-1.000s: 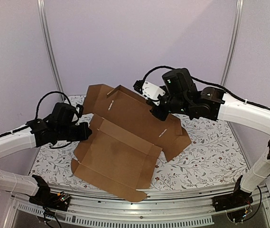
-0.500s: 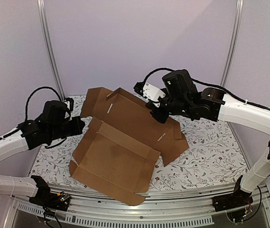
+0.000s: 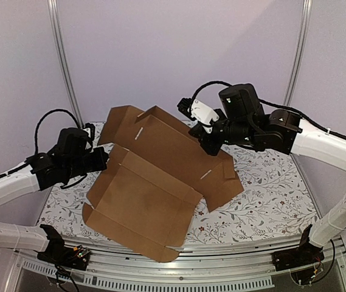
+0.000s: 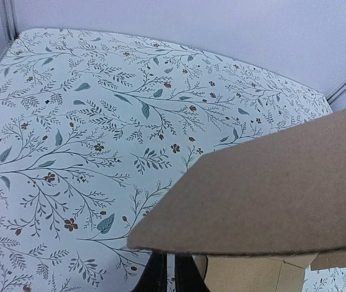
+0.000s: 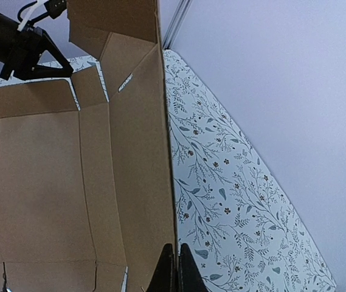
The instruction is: Fold the paper box
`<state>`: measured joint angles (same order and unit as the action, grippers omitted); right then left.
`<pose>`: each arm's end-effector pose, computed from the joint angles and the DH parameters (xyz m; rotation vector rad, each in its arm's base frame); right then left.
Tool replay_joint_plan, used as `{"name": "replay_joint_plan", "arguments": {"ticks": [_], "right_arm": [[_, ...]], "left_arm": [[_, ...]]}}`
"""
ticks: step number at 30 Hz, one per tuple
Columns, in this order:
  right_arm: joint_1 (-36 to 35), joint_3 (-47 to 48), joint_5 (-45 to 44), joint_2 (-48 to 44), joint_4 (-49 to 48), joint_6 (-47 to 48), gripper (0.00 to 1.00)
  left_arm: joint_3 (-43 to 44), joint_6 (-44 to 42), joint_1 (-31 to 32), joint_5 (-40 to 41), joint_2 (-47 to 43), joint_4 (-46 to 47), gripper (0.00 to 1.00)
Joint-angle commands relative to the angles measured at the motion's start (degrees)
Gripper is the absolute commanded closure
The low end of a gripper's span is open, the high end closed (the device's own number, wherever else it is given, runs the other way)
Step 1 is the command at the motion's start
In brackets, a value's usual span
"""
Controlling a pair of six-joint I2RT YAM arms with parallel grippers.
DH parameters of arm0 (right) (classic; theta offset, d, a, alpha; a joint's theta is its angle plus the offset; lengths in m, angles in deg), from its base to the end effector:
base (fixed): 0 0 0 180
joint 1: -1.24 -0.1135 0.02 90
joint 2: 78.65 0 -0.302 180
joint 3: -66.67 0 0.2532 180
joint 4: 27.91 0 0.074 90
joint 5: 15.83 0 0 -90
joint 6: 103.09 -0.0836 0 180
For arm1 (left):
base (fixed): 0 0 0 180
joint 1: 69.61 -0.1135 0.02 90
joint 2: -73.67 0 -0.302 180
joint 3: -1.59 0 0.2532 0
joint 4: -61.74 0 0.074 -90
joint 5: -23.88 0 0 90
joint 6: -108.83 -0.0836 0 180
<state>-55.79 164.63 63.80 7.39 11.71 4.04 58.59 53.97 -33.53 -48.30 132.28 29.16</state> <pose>0.2223 0.3150 0.3945 -1.1473 1.7047 0.2481 0.2113 -0.1223 0.2779 -0.1611 2.1547 -0.3895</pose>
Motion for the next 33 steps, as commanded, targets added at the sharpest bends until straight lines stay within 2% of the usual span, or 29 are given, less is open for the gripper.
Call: {"name": "replay_joint_plan", "arguments": {"ticks": [1, 20, 33], "right_arm": [[0.06, -0.83, 2.27, -2.09, -0.56, -2.29, 1.00], [0.03, -1.18, 4.03, -3.23, -0.07, -3.83, 1.00], [0.00, -1.10, 6.37, -4.41, -0.44, -5.05, 1.00]], "left_arm": [[-1.23, -1.29, -1.04, 1.60, 0.27, 1.83, 0.94], [-1.22, -3.90, -1.76, 4.13, -2.54, 1.50, 0.94], [-0.31, -4.51, -1.97, -4.91, 0.54, 5.93, 0.95]]}}
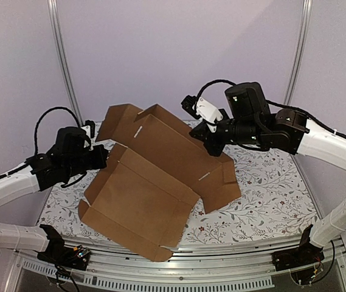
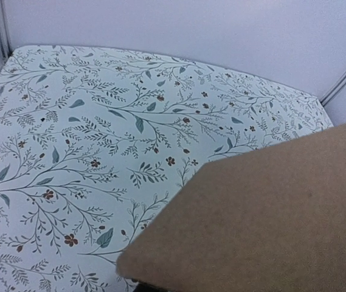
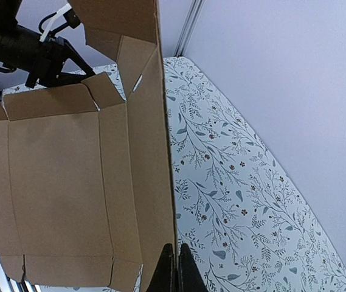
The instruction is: Fold the paper box
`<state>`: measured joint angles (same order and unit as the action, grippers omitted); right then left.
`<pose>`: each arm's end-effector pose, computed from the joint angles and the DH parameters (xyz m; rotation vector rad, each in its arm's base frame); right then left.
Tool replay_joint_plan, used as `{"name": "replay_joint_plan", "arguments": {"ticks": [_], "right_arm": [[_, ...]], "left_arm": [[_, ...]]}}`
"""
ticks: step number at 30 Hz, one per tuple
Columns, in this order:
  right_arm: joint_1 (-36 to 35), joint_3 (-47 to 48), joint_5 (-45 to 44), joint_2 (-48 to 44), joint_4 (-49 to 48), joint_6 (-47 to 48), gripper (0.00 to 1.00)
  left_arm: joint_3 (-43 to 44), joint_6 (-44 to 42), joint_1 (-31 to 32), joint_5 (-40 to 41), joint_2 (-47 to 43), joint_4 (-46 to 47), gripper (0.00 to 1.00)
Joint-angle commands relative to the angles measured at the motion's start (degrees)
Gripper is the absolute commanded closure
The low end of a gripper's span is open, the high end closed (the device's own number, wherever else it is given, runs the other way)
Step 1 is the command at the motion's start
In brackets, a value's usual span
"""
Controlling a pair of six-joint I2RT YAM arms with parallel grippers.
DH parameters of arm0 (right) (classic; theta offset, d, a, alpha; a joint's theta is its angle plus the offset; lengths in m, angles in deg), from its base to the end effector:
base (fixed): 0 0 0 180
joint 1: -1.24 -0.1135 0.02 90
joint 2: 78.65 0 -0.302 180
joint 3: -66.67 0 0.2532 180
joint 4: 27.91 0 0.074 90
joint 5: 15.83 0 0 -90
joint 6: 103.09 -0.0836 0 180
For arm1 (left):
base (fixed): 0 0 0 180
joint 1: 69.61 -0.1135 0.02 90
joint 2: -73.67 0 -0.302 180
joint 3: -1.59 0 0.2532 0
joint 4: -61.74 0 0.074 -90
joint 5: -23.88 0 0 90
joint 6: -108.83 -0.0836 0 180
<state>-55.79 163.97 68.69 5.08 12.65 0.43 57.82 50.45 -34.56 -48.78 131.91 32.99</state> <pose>0.2098 0.3088 0.4018 -1.1401 1.7164 0.3763 0.2159 -0.1210 0.2827 -0.1189 2.1010 -0.3879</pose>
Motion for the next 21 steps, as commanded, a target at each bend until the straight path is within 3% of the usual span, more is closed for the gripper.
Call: {"name": "replay_joint_plan", "arguments": {"ticks": [1, 21], "right_arm": [[0.02, -0.45, 1.56, -2.01, -1.37, -1.47, 1.00], [-0.61, 1.26, -0.85, 2.76, -2.49, -1.76, 1.00]], "left_arm": [[0.72, -1.20, -0.95, -5.25, 1.10, 2.21, 0.95], [6.89, -3.60, -0.77, -22.25, 9.70, 3.34, 0.99]]}}
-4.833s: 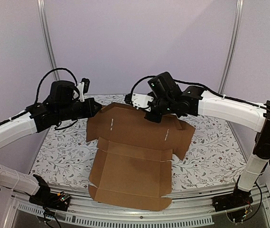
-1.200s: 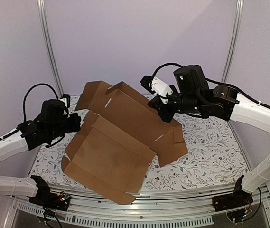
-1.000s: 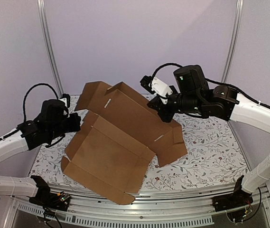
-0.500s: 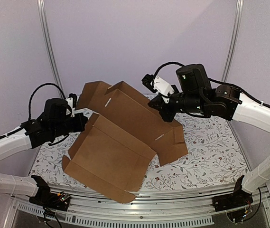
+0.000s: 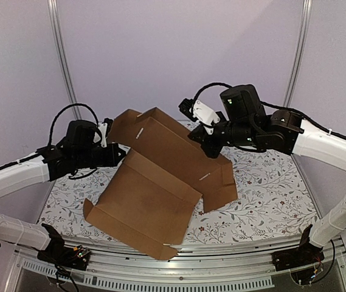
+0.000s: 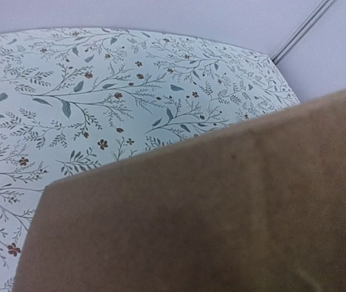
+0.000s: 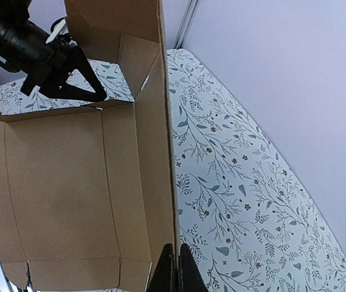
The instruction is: Fold the paper box
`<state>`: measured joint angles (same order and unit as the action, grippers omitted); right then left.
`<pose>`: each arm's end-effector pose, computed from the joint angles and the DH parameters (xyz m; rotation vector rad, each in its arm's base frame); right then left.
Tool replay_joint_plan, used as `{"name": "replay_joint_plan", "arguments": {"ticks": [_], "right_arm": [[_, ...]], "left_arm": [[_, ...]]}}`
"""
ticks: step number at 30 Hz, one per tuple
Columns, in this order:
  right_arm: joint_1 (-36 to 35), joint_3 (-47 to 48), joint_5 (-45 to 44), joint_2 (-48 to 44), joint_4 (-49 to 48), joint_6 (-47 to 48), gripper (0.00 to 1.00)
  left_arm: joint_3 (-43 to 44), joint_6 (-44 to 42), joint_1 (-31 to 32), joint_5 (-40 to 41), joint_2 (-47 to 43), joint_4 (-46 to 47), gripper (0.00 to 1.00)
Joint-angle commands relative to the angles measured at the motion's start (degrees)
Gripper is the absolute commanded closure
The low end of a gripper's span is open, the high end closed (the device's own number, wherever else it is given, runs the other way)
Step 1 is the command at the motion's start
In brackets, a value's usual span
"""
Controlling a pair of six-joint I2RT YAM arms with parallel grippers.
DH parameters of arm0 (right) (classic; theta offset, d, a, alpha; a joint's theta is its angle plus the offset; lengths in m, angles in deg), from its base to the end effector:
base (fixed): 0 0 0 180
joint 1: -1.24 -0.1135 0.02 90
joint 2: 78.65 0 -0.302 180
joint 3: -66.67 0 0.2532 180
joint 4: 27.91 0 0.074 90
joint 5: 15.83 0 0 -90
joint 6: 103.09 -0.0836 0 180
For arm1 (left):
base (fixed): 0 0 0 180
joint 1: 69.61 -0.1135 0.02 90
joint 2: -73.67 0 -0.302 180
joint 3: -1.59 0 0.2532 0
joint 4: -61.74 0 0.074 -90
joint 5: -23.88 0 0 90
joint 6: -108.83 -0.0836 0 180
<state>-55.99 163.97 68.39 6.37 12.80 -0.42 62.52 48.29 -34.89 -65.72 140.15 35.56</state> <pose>0.2124 0.3145 0.3934 -1.1428 1.7446 0.3735 0.2350 -0.1622 0.2830 0.0965 2.1932 -0.6436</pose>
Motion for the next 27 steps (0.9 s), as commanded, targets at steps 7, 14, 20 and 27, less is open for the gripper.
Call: {"name": "replay_joint_plan", "arguments": {"ticks": [7, 14, 20, 27], "right_arm": [[-0.38, 2.13, -2.04, 4.04, -2.61, -1.73, 1.00], [-0.39, 2.30, -6.66, 5.54, -0.96, -0.07, 1.00], [0.54, 1.28, -11.61, 7.24, -0.30, 2.74, 1.00], [5.18, 6.43, -9.61, 12.10, 4.60, 4.03, 1.00]], "left_arm": [[3.26, -1.33, 0.57, -7.51, 5.39, 0.67, 1.00], [4.54, -1.10, 1.14, -3.09, 7.55, -3.36, 1.00], [3.39, -0.49, 1.14, -2.62, 7.42, -4.38, 1.00], [-0.26, 0.58, 1.19, -2.56, 9.25, -0.11, 1.00]]}}
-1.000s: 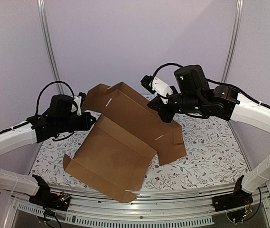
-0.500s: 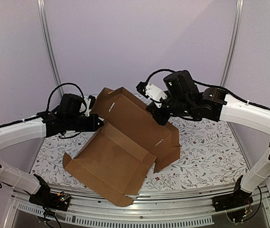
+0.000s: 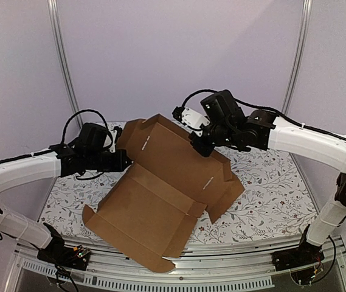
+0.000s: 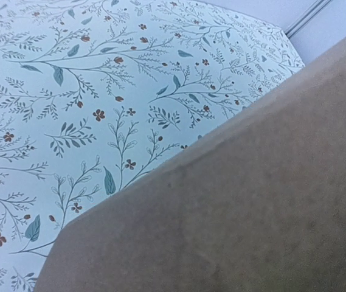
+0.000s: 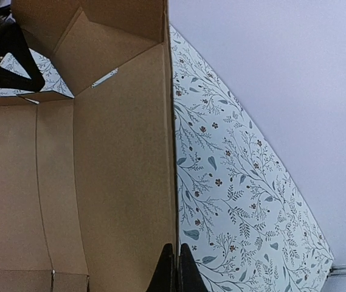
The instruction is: Fold the paper box
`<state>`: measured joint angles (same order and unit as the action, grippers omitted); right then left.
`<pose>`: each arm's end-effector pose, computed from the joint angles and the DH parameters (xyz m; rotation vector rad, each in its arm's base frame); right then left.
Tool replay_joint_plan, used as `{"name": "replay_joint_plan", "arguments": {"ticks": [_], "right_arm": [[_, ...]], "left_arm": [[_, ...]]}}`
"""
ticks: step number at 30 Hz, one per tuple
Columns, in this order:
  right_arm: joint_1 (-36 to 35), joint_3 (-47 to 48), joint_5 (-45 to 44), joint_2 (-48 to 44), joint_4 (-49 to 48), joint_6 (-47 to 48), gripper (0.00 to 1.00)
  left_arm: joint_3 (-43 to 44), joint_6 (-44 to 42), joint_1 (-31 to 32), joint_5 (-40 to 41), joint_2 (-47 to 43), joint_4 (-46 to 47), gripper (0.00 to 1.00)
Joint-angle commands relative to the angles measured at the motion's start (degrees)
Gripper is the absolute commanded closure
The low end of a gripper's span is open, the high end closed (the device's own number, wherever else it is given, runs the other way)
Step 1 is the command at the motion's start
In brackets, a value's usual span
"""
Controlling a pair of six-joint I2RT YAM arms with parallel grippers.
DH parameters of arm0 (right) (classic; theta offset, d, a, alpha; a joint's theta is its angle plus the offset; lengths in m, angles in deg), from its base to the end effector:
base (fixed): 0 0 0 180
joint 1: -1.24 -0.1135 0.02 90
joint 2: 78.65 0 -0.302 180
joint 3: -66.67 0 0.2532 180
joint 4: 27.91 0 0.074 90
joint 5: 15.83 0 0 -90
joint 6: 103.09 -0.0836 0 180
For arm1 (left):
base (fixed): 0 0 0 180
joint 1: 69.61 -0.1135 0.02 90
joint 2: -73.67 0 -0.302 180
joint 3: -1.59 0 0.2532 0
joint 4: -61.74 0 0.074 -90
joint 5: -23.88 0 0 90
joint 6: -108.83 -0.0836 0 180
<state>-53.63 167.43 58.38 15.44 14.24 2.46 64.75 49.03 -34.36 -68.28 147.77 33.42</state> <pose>0.2596 0.3294 0.3545 -1.1190 1.8532 0.0923 0.2496 -0.1802 0.2562 0.1239 2.3355 -0.6366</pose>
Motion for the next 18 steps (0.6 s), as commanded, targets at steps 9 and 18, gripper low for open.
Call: {"name": "replay_joint_plan", "arguments": {"ticks": [9, 18], "right_arm": [[4.32, 3.13, -1.01, 6.97, 4.31, 1.41, 1.00], [4.42, 2.87, 0.28, 7.72, 4.69, 1.09, 1.00]], "left_arm": [[-3.15, -1.10, 0.62, 2.81, 0.94, 1.56, 1.00], [-2.26, -0.34, 0.62, 5.40, 1.32, 1.84, 1.00]]}}
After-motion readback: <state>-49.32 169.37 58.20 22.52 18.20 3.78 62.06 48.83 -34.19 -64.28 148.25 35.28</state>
